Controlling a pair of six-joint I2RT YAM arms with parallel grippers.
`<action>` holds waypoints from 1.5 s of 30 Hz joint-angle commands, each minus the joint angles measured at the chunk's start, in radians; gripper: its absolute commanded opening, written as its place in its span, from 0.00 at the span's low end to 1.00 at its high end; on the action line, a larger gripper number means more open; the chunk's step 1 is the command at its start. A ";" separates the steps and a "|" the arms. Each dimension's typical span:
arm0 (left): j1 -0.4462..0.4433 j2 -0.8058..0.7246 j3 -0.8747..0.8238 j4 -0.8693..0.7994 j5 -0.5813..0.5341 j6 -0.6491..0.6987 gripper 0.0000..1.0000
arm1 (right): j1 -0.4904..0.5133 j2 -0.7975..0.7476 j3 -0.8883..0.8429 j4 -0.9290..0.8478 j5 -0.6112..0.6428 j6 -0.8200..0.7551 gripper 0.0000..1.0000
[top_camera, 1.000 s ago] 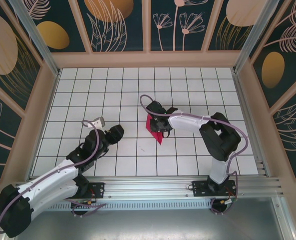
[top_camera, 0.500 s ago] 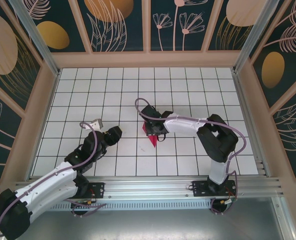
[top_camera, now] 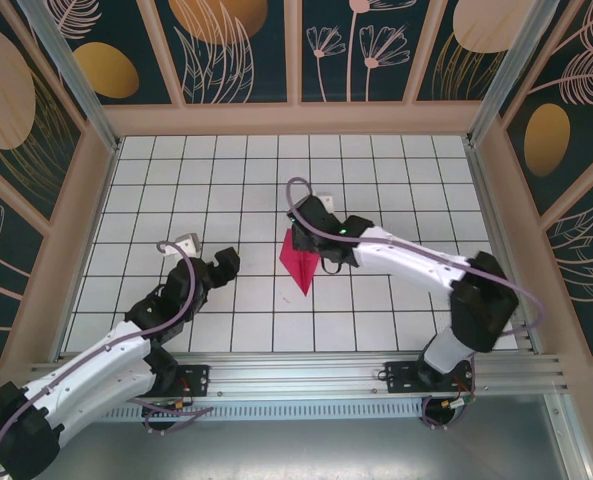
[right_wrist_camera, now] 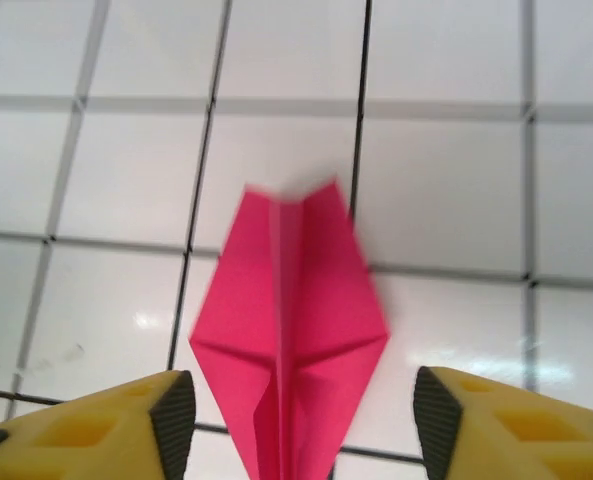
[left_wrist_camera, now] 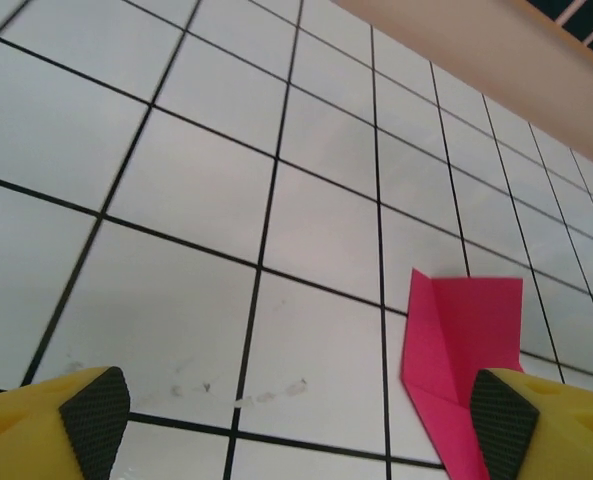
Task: Fold a paper plane with a square sheet of paper (pick it up from the middle)
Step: Reset both arms
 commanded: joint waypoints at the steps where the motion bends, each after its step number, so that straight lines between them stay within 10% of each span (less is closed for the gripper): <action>1: 0.007 -0.003 0.063 -0.040 -0.188 0.146 0.98 | -0.065 -0.188 -0.087 0.029 0.276 -0.090 0.76; 4: 0.078 0.021 0.078 0.015 -0.258 0.264 0.99 | -0.218 -0.333 -0.273 0.208 0.364 -0.175 0.99; 7: 0.210 0.083 0.074 0.127 -0.242 0.384 0.98 | -0.411 -0.415 -0.458 0.420 0.404 -0.271 0.99; 15: 0.443 0.245 0.001 0.472 -0.172 0.606 0.98 | -0.737 -0.341 -0.822 1.020 0.000 -0.501 0.99; 33: 0.580 0.750 -0.241 1.551 0.198 0.787 0.99 | -0.873 -0.048 -0.996 1.745 -0.402 -0.617 0.99; 45: 0.644 0.804 -0.185 1.479 0.117 0.683 0.99 | -0.920 0.030 -0.951 1.726 -0.427 -0.566 0.99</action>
